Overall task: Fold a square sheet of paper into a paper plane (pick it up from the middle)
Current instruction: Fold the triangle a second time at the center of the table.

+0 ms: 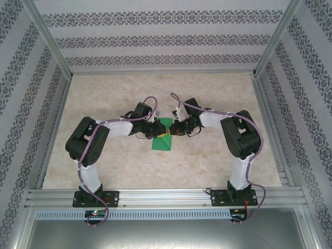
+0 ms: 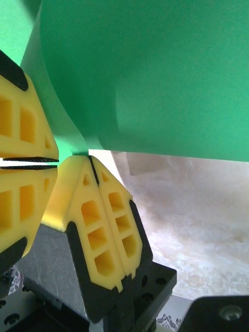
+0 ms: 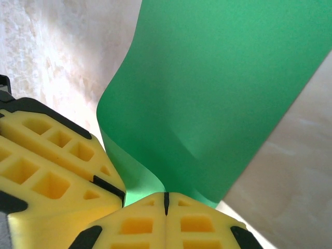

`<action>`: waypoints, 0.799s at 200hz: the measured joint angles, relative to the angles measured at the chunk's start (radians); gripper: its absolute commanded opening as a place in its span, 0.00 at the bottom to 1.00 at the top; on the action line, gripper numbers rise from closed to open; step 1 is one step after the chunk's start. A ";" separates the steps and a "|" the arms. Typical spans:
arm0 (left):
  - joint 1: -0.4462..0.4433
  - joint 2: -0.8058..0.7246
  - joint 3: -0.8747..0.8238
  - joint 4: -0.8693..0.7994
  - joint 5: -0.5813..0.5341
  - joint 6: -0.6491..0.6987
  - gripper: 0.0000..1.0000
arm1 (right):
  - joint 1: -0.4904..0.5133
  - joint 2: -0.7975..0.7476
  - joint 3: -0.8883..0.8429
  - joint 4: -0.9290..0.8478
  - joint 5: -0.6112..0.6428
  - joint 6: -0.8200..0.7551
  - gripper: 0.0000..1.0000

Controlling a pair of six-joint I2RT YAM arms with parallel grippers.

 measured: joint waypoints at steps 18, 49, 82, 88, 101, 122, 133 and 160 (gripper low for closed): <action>0.000 0.012 0.000 -0.001 0.000 0.000 0.13 | -0.006 0.003 0.003 -0.006 0.000 -0.003 0.02; 0.000 0.037 0.001 -0.002 0.000 0.000 0.13 | -0.006 0.016 0.004 -0.013 0.000 -0.006 0.02; 0.000 0.048 0.001 -0.002 0.000 0.000 0.13 | -0.006 0.028 0.017 -0.020 0.000 -0.015 0.02; 0.000 0.049 0.001 -0.002 0.000 0.000 0.13 | -0.006 0.028 0.017 -0.020 0.000 -0.017 0.02; 0.000 0.049 0.001 -0.002 0.000 0.000 0.13 | -0.006 0.030 0.020 -0.023 0.000 -0.018 0.02; 0.000 0.049 0.001 -0.002 0.000 0.000 0.13 | -0.006 0.035 0.028 -0.027 0.000 -0.018 0.02; 0.000 0.049 0.001 -0.002 0.000 0.000 0.13 | -0.006 0.037 0.030 -0.027 0.000 -0.018 0.02; 0.000 0.049 0.001 -0.002 0.000 0.000 0.13 | -0.006 0.046 0.037 -0.028 0.000 -0.018 0.02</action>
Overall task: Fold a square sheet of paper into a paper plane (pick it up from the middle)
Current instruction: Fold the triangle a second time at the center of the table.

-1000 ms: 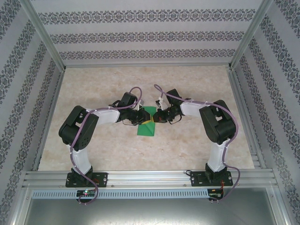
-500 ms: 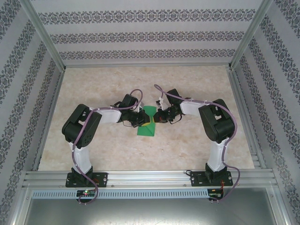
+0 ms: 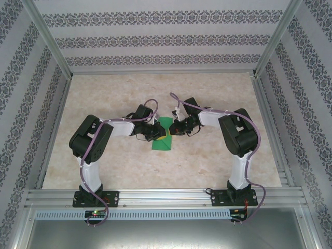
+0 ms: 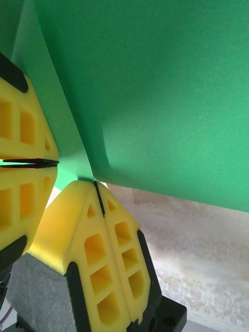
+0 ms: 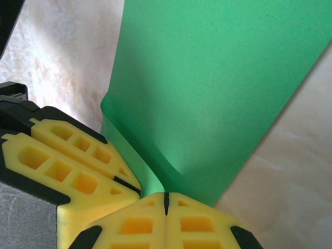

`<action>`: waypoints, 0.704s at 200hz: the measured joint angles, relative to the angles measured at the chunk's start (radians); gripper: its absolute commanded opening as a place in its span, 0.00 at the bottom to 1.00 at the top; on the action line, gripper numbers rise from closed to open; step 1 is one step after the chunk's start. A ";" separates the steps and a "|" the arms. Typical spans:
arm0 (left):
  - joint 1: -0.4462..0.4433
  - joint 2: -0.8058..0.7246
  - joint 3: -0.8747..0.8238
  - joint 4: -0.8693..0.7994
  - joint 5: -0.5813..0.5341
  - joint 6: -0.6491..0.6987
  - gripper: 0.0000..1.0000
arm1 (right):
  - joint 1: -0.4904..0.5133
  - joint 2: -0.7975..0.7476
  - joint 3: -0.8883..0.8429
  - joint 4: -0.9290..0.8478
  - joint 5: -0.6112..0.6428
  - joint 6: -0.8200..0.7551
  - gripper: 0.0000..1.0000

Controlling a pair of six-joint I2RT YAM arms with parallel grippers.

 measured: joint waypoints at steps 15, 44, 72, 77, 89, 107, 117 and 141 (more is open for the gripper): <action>0.000 0.000 0.000 0.000 0.000 0.000 0.13 | 0.000 0.004 0.002 -0.001 0.000 0.000 0.02; 0.000 0.002 0.000 0.000 0.000 0.000 0.13 | 0.000 0.010 0.006 -0.006 0.000 0.000 0.02; 0.000 0.006 0.000 0.000 0.000 0.000 0.13 | 0.000 0.016 0.006 -0.007 0.000 0.000 0.02; 0.000 0.007 0.000 0.000 0.000 0.000 0.13 | 0.000 0.017 0.006 -0.007 0.000 0.000 0.02; 0.000 0.007 0.000 0.000 0.000 0.000 0.13 | 0.000 0.018 0.006 -0.007 0.000 0.000 0.02; 0.000 0.007 0.000 0.000 0.000 -0.001 0.13 | 0.000 0.021 0.007 -0.007 0.000 0.000 0.02; 0.000 0.008 0.000 0.000 0.000 -0.002 0.13 | 0.000 0.023 0.008 -0.007 0.000 0.000 0.02; 0.000 0.012 0.000 0.000 0.000 -0.003 0.13 | 0.000 0.027 0.010 -0.008 0.000 0.000 0.02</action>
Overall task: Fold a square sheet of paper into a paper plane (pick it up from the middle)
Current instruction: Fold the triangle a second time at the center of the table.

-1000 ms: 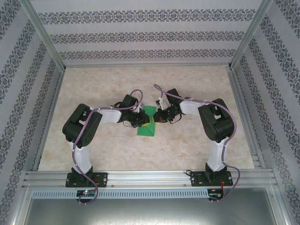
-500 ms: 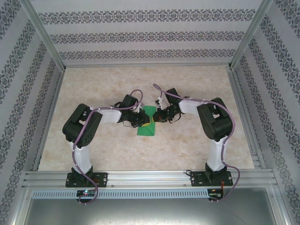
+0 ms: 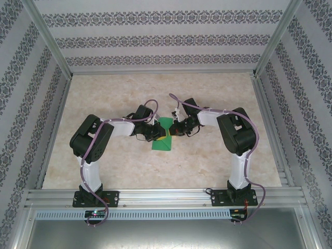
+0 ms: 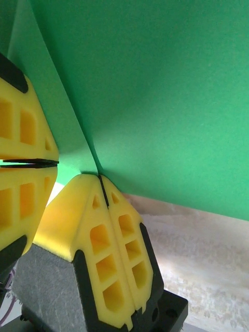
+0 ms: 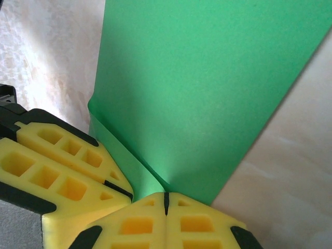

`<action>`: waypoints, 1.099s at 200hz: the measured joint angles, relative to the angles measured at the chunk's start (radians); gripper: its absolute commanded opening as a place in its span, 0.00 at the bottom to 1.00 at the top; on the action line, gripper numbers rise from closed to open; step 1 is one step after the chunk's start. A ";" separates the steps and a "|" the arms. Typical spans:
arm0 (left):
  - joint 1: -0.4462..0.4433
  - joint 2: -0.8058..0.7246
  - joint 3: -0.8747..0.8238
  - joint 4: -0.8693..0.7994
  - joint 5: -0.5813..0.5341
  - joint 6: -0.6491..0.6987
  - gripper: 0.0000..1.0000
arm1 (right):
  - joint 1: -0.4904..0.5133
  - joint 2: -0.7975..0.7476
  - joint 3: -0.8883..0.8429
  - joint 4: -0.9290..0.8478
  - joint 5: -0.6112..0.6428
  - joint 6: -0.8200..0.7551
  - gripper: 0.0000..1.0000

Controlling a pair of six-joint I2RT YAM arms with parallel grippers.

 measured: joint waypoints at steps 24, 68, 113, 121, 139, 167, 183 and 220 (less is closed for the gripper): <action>0.000 0.006 0.000 0.000 0.000 0.000 0.13 | 0.000 0.003 0.002 -0.003 0.000 0.000 0.02; 0.000 0.013 0.000 0.001 0.000 -0.001 0.13 | 0.000 0.004 0.006 -0.010 0.000 0.000 0.02; 0.000 0.019 0.000 0.000 -0.001 -0.001 0.12 | 0.000 0.004 0.006 -0.014 0.000 0.000 0.06; 0.000 0.019 0.000 0.000 -0.003 -0.001 0.12 | 0.000 0.004 0.007 -0.014 0.000 0.000 0.07; 0.000 0.019 0.000 -0.001 -0.005 -0.001 0.12 | 0.000 0.004 0.008 -0.016 0.000 0.002 0.13; -0.001 0.019 0.000 -0.003 -0.011 -0.008 0.11 | -0.005 0.000 0.010 -0.018 0.002 0.019 0.20; -0.001 0.019 0.000 -0.003 -0.014 -0.013 0.10 | -0.012 -0.013 0.010 -0.022 0.012 0.029 0.22; -0.001 0.019 0.000 -0.003 -0.016 -0.024 0.10 | -0.032 -0.095 -0.019 -0.009 0.043 0.055 0.19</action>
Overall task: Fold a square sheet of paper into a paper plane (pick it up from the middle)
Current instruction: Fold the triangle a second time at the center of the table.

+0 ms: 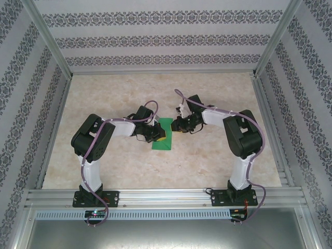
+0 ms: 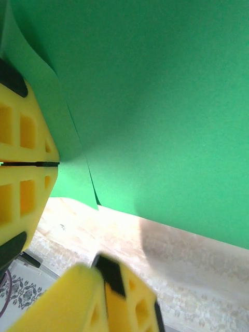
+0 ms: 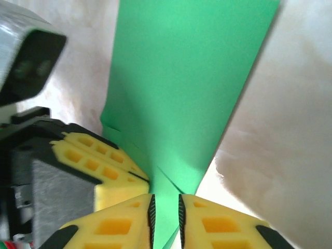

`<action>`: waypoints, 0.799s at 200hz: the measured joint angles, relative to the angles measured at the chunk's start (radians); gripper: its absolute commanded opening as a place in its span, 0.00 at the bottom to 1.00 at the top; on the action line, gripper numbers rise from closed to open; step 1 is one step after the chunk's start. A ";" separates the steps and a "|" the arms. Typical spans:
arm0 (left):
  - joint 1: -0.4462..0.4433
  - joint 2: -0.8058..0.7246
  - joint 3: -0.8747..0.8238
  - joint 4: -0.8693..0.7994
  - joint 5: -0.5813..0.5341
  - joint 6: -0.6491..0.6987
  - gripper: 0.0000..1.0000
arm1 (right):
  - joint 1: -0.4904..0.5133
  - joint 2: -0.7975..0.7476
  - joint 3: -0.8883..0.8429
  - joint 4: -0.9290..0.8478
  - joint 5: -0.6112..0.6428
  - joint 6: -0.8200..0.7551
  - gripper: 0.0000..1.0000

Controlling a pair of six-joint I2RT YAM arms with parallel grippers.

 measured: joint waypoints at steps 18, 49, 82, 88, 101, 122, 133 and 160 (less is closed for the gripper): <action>0.000 0.000 0.000 0.000 -0.001 -0.002 0.10 | 0.002 -0.025 -0.014 0.016 0.003 0.010 0.14; 0.000 0.000 0.000 0.000 -0.002 -0.005 0.09 | 0.024 -0.020 -0.019 0.031 0.004 0.028 0.10; 0.000 0.000 0.000 0.000 -0.002 -0.006 0.09 | 0.047 0.014 -0.019 0.047 0.003 0.033 0.08; 0.000 0.000 0.000 0.000 -0.002 -0.006 0.09 | 0.048 0.024 -0.018 0.048 0.003 0.034 0.08; 0.000 0.000 0.000 0.000 -0.002 -0.006 0.09 | 0.053 0.043 -0.018 0.048 0.003 0.035 0.08; 0.000 0.000 0.000 0.000 -0.001 -0.006 0.09 | 0.053 0.067 -0.017 0.041 0.004 0.036 0.07; 0.000 0.000 0.000 0.000 -0.001 -0.006 0.10 | 0.053 0.070 -0.011 0.034 0.007 0.034 0.07; 0.000 0.000 0.010 -0.013 0.001 0.002 0.15 | 0.054 0.081 0.017 -0.010 0.023 0.013 0.07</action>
